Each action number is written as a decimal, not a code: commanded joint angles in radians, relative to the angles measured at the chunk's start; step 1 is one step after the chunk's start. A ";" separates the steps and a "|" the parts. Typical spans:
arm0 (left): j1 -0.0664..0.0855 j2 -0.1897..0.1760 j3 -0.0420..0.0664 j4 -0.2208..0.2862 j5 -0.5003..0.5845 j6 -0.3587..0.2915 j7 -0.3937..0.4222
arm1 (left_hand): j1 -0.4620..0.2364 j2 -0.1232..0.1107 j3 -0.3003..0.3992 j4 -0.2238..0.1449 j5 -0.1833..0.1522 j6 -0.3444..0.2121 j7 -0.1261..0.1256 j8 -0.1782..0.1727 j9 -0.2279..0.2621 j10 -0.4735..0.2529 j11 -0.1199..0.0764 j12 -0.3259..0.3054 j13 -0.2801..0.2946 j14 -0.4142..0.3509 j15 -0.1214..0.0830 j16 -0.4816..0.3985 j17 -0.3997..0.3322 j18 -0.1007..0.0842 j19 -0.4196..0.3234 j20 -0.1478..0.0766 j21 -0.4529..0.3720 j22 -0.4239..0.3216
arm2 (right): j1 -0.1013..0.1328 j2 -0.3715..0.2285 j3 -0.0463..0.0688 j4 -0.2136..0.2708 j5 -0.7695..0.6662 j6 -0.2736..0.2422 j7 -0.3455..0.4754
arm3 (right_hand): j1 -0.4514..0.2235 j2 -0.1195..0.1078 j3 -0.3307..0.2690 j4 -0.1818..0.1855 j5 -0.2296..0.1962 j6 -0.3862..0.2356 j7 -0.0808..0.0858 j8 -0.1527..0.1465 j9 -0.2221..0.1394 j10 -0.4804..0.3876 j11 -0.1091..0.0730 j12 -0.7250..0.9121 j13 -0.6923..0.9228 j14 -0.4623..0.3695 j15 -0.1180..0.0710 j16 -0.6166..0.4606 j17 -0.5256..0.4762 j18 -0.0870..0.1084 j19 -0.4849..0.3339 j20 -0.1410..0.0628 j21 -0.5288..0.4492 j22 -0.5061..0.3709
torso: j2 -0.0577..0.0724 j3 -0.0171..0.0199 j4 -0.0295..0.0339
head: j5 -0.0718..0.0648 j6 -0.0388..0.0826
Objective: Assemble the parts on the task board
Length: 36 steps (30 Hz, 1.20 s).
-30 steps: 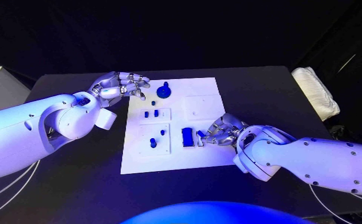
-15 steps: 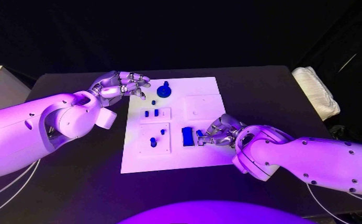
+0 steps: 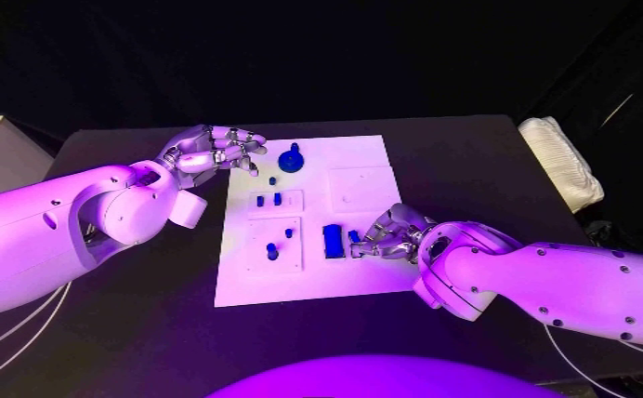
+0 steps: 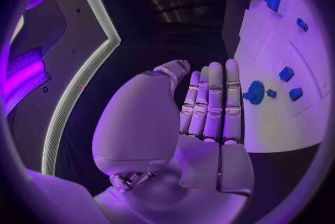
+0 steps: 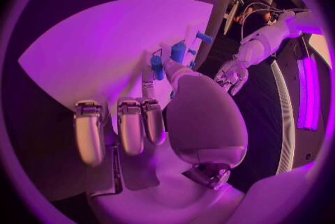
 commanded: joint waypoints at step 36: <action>0.000 0.004 0.001 -0.006 0.005 0.007 -0.003 | 0.001 0.013 0.001 0.008 0.004 0.005 -0.002 0.004 -0.002 0.006 0.000 -0.007 -0.002 -0.006 0.000 -0.007 0.002 0.012 -0.002 -0.001 -0.006 0.000 | -0.001 -0.006 0.000 -0.010 -0.045 0.073 0.028 | 0.043 -0.007 -0.017 -0.068 0.000 -0.009 0.002 0.001 0.016 0.099 -0.008 -0.003 0.257 0.104 -0.003 0.004 0.263 -0.007 0.105 -0.005 0.006 0.263 | 0.000 0.0004 -0.0007 | 0.004 -0.005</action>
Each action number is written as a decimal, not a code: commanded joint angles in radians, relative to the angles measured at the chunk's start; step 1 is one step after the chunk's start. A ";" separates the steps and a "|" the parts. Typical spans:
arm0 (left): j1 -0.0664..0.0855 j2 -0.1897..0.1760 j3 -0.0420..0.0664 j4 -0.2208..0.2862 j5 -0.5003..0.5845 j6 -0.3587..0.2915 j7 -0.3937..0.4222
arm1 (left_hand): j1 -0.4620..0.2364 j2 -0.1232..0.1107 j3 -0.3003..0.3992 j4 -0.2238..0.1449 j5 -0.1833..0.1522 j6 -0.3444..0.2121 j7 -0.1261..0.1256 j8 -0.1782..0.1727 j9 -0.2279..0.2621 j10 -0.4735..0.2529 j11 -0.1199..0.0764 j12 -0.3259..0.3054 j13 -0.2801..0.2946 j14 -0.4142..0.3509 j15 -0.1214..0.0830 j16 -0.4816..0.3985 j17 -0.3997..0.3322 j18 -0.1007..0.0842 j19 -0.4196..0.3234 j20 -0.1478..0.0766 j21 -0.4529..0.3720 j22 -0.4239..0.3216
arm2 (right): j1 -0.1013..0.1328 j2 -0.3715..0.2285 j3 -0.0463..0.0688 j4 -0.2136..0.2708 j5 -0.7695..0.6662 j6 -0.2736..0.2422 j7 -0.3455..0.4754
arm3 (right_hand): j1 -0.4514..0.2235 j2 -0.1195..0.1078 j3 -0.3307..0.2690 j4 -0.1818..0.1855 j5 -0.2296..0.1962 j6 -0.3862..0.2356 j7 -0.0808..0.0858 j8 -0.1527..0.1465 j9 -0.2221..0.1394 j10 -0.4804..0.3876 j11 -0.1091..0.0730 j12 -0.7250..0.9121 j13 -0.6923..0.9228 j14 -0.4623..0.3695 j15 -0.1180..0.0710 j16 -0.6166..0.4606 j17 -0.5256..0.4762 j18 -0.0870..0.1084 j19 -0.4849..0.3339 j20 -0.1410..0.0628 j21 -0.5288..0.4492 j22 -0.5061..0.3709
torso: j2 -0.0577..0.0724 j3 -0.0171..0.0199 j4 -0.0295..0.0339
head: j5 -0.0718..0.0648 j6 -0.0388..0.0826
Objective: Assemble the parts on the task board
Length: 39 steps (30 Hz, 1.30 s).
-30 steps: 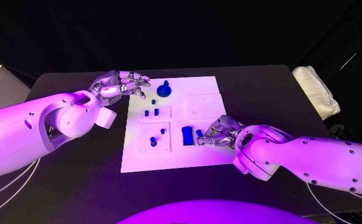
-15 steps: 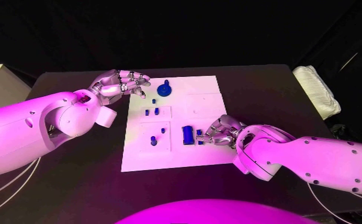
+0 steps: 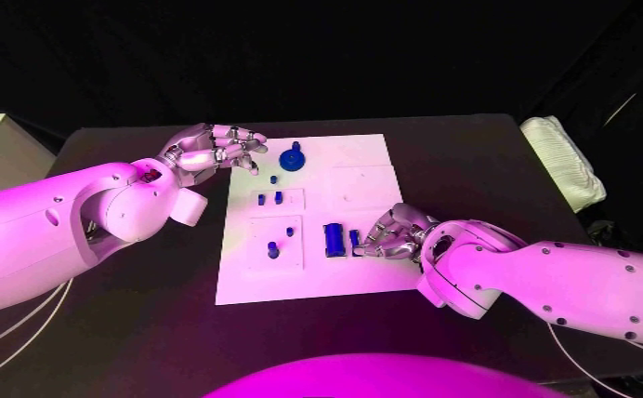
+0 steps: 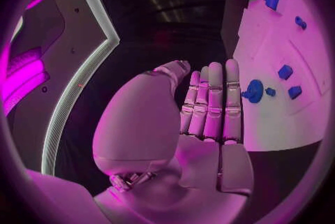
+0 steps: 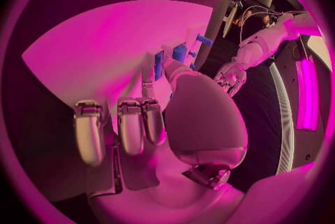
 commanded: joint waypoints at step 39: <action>-0.013 0.037 -0.003 -0.033 0.029 -0.092 0.051 | 0.004 0.004 -0.003 0.008 0.003 0.001 0.000 0.005 -0.004 0.005 0.004 -0.010 -0.003 -0.058 0.010 -0.033 -0.004 0.006 -0.040 0.007 -0.034 -0.010 | 0.044 0.019 0.011 -0.128 0.018 -0.072 0.414 | -0.134 0.105 -0.403 0.071 0.002 -0.090 0.030 -0.030 0.014 0.067 0.021 -0.072 0.230 0.098 0.020 -0.008 0.240 0.000 0.096 0.013 -0.029 0.253 | -0.042 -0.0166 -0.0199 | 0.036 0.049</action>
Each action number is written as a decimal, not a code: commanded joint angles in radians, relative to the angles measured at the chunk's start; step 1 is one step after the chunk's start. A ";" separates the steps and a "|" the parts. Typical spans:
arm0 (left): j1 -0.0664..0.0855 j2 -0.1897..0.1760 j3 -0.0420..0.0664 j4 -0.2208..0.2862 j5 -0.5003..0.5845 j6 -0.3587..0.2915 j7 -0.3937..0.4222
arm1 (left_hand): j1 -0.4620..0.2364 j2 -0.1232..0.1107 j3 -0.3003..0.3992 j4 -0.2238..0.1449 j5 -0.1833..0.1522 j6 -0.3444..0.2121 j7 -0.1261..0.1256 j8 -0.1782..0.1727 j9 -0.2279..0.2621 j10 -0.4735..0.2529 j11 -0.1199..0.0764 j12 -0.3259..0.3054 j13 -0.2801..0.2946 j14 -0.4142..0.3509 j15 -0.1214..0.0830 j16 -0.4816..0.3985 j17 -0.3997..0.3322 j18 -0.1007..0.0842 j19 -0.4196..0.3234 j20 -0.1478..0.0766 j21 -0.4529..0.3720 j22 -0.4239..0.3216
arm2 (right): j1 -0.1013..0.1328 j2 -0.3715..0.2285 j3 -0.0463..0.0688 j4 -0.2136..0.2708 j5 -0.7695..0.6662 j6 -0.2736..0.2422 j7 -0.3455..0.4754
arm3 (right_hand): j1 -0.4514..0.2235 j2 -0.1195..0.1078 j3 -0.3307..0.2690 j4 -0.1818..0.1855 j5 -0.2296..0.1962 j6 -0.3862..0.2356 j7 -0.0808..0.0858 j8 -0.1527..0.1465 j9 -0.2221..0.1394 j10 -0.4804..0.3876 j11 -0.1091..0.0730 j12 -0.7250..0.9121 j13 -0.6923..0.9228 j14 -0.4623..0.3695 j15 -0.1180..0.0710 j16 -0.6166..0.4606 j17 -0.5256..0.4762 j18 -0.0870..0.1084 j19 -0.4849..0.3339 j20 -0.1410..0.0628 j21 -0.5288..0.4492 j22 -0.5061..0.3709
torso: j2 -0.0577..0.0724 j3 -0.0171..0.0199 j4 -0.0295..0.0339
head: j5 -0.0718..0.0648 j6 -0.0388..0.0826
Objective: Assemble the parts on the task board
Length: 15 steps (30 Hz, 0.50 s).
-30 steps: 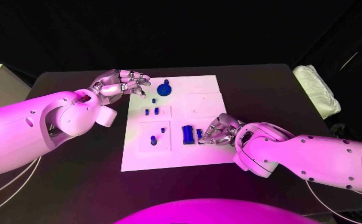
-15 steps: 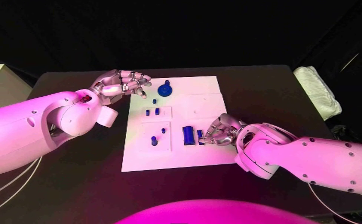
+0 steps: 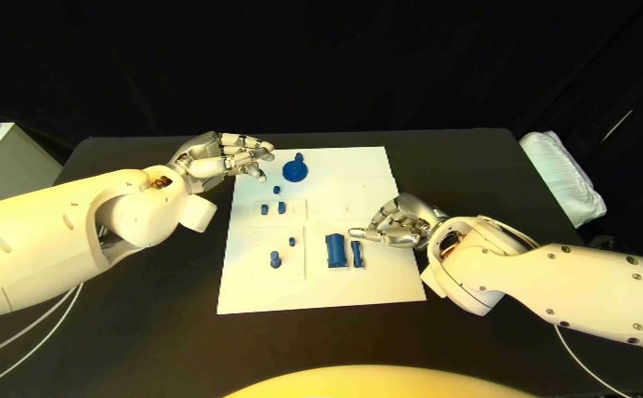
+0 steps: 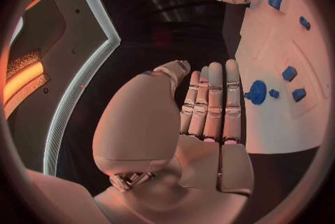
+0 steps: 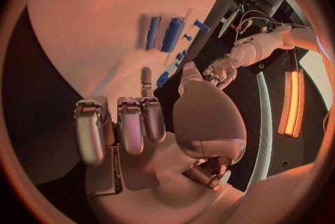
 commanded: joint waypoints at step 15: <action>-0.026 0.154 -0.001 -0.204 0.095 -0.237 0.168 | 0.017 -0.020 0.027 0.042 -0.002 -0.060 -0.020 -0.026 -0.017 -0.012 0.052 -0.164 -0.070 -0.153 0.086 -0.526 -0.201 0.012 -0.116 0.107 -0.414 -0.259 | 0.074 0.125 0.031 -0.404 0.684 0.083 0.733 | 0.407 0.116 -0.031 -0.008 0.026 -0.169 0.075 0.004 -0.050 -0.489 0.086 -0.994 -0.538 -0.377 0.091 -0.775 -0.566 0.177 -0.318 0.099 -1.342 -0.370 | -0.073 -0.0034 -0.0183 | 0.046 0.090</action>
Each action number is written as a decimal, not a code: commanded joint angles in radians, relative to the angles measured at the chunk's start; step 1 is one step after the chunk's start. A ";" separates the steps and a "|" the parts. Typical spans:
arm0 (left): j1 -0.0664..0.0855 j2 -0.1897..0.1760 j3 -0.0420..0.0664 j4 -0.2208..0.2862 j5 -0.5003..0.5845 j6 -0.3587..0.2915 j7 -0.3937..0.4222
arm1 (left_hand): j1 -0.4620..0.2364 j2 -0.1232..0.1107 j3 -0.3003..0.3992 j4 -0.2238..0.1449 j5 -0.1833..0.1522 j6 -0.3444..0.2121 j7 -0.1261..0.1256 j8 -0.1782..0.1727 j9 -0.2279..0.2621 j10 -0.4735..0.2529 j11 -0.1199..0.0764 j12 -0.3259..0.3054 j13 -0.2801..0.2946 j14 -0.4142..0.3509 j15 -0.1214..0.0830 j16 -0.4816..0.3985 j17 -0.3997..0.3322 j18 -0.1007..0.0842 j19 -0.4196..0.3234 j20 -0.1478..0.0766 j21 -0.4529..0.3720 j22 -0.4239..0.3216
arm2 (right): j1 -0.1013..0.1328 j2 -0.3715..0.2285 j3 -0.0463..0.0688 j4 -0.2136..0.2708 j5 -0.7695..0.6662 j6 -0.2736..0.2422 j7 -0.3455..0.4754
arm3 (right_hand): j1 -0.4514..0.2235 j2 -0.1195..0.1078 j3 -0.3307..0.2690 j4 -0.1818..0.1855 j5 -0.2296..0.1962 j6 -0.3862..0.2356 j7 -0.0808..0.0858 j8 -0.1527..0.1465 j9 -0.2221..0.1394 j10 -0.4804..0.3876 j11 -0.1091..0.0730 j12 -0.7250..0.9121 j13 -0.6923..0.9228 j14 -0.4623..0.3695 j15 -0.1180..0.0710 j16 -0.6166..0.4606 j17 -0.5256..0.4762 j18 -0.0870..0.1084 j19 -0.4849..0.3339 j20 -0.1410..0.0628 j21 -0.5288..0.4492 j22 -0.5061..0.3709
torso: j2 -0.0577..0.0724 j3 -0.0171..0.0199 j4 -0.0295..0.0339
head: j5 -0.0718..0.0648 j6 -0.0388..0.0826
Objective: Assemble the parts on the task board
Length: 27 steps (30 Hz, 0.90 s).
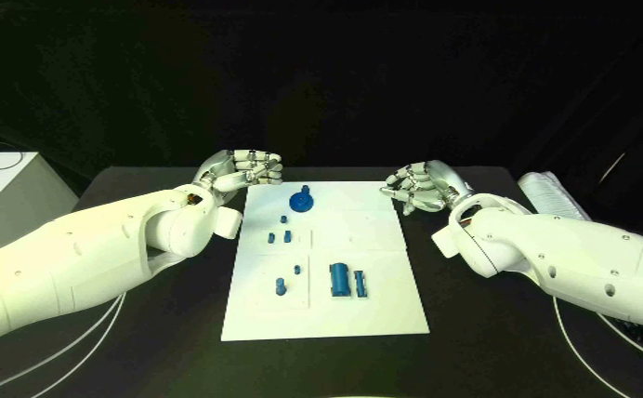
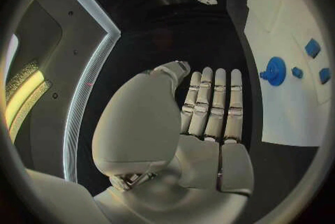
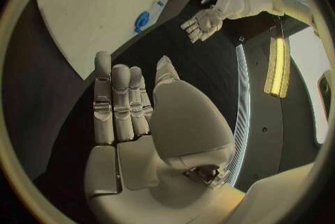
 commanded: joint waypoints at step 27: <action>-0.064 0.021 0.021 0.208 0.066 -0.449 0.130 | -1.483 0.212 -0.439 -0.261 -0.340 -0.880 -0.167 -0.232 -0.322 -1.061 -0.169 -0.135 -0.069 -0.777 -0.142 -0.497 -0.289 -0.169 -0.708 -0.273 -0.380 -0.342 | -0.091 0.006 0.106 0.143 0.555 -0.165 0.330 | -1.456 0.009 0.148 -0.287 -0.150 -0.823 -0.166 -0.356 -0.437 -0.967 -0.091 -0.541 -0.845 -1.096 -0.027 -0.832 -0.768 -0.172 -1.138 -0.133 -0.244 -0.985 | -0.047 0.0374 0.0290 | -0.023 0.115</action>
